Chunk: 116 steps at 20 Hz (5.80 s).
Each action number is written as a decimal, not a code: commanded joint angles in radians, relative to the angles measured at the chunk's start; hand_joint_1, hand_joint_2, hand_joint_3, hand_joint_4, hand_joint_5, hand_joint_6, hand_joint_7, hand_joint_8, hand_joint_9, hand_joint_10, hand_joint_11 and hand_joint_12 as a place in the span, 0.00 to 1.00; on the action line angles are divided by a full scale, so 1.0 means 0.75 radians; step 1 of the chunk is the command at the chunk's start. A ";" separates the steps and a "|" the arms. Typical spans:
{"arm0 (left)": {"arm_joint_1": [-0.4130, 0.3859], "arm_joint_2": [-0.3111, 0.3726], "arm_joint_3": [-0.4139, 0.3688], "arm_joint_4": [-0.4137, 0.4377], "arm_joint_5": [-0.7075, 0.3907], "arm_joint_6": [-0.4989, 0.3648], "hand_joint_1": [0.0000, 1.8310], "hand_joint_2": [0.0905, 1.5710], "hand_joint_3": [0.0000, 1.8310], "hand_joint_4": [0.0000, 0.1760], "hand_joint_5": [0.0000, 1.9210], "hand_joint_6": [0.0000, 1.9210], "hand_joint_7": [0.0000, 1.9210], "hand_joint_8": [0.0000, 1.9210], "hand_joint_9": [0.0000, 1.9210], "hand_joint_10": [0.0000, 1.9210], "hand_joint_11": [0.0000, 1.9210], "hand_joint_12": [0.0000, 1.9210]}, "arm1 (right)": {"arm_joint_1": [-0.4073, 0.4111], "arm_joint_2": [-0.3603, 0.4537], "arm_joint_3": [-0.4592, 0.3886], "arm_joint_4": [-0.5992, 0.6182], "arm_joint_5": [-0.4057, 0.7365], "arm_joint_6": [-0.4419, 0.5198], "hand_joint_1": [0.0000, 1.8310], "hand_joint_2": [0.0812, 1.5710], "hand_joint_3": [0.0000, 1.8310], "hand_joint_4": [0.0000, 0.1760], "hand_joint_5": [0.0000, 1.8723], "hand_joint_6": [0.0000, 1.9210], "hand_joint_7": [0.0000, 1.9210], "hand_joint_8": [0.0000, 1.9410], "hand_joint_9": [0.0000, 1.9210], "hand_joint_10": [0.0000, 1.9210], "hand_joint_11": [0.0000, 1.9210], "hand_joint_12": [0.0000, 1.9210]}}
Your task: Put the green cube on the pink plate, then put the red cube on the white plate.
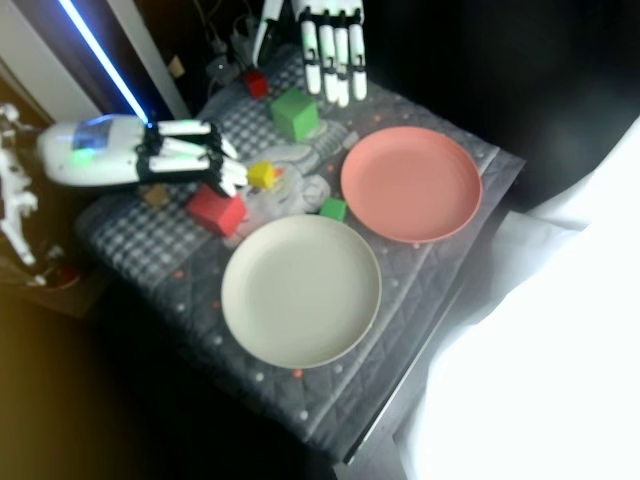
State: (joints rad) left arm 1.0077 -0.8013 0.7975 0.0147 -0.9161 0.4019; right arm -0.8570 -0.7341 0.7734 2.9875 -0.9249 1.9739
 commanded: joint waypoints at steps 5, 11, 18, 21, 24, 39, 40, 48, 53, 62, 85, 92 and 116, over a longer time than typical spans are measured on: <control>-0.001 -0.016 0.003 0.001 -0.145 -0.005 0.33 0.61 0.00 0.50 0.16 0.00 0.13 0.00 0.11 0.06 0.00 0.45 | 0.018 0.000 0.001 0.029 -0.155 0.002 0.54 0.06 0.67 0.00 0.00 0.75 0.00 0.70 0.00 0.72 0.00 1.00; -0.013 -0.079 0.061 0.027 -0.044 -0.005 0.33 0.62 0.00 0.24 0.15 0.00 0.15 0.01 0.16 0.04 0.00 0.60 | 0.020 -0.004 0.003 0.029 -0.155 0.002 0.55 0.06 0.67 0.00 0.00 0.74 0.00 0.70 0.00 0.72 0.00 1.00; -0.012 -0.135 0.096 0.052 0.037 -0.005 0.35 0.62 0.00 0.12 0.15 0.00 0.14 0.00 0.17 0.04 0.00 0.64 | 0.021 -0.004 0.004 0.029 -0.155 0.002 0.53 0.09 0.66 0.00 0.00 0.73 0.02 0.70 0.00 0.75 0.00 1.00; -0.012 -0.157 0.118 0.052 0.075 -0.005 0.37 0.62 0.00 0.04 0.16 0.00 0.16 0.01 0.17 0.05 0.00 0.63 | 0.021 -0.004 0.004 0.029 -0.155 0.002 0.54 0.08 0.66 0.00 0.00 0.71 0.01 0.70 0.00 0.74 0.00 1.00; -0.013 -0.174 0.134 0.053 0.098 -0.005 0.39 0.64 0.00 0.00 0.20 0.00 0.21 0.01 0.19 0.12 0.00 0.70 | 0.021 -0.006 0.006 0.029 -0.155 0.002 0.53 0.08 0.66 0.00 0.00 0.71 0.01 0.70 0.00 0.74 0.00 1.00; -0.054 -0.179 0.178 -0.059 -0.198 -0.005 0.61 0.83 0.00 0.00 0.32 0.72 0.35 0.87 0.27 0.82 0.16 1.00 | 0.021 -0.013 0.013 0.029 -0.155 0.002 0.56 0.11 0.64 0.00 0.00 0.71 0.00 0.69 0.00 0.73 0.00 1.00; -0.056 -0.172 0.175 -0.070 -0.227 -0.005 0.62 0.82 0.00 0.00 0.33 0.70 0.35 0.87 0.27 0.85 0.20 1.00 | 0.021 -0.013 0.013 0.029 -0.155 0.002 0.55 0.11 0.64 0.00 0.00 0.70 0.01 0.68 0.00 0.73 0.00 1.00; -0.054 -0.151 0.161 -0.095 -0.284 -0.005 0.63 0.81 0.00 0.00 0.32 0.69 0.38 0.83 0.33 0.81 0.30 0.97 | 0.021 -0.012 0.013 0.029 -0.155 0.002 0.55 0.13 0.61 0.00 0.00 0.66 0.01 0.65 0.00 0.71 0.00 1.00; -0.072 -0.169 0.192 -0.145 -0.291 -0.005 0.62 0.82 0.00 0.00 0.32 0.70 0.36 0.86 0.30 0.81 0.26 0.97 | 0.022 -0.016 0.014 0.029 -0.155 0.002 0.52 0.13 0.64 0.00 0.00 0.67 0.00 0.67 0.00 0.73 0.00 1.00; -0.225 -0.315 0.422 -0.265 -0.118 -0.005 0.62 0.79 0.00 0.10 0.35 0.74 0.40 0.72 0.34 0.63 0.24 0.88 | 0.023 -0.026 0.022 0.029 -0.155 0.002 0.49 0.16 0.62 0.00 0.00 0.67 0.01 0.66 0.00 0.72 0.00 1.00; -0.454 -0.528 0.798 -0.509 0.319 -0.005 0.41 0.64 0.00 0.61 0.12 0.00 0.07 0.00 0.03 0.07 0.00 0.35 | 0.023 -0.046 0.038 0.029 -0.155 0.002 0.50 0.28 0.45 0.00 0.04 0.47 0.09 0.40 0.00 0.56 0.00 0.90; -0.395 -0.450 0.693 -0.535 0.150 -0.005 0.40 0.61 0.00 0.84 0.00 0.00 0.01 0.00 0.01 0.00 0.00 0.00 | 0.024 -0.045 0.040 0.029 -0.155 0.002 0.48 0.28 0.48 0.00 0.00 0.55 0.06 0.50 0.00 0.65 0.00 0.93; -0.042 -0.175 0.152 -0.279 -0.510 -0.005 0.29 0.64 0.01 0.66 0.01 0.00 0.01 0.00 0.06 0.00 0.00 0.53 | 0.093 -0.206 0.182 0.029 0.033 0.002 0.57 0.32 0.33 0.00 0.12 0.36 0.18 0.26 0.08 0.49 0.00 0.87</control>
State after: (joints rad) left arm 0.9829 -0.9363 0.9127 -0.2054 -1.1713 0.4007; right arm -0.7998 -0.8917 0.9108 2.9910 -0.8024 1.9770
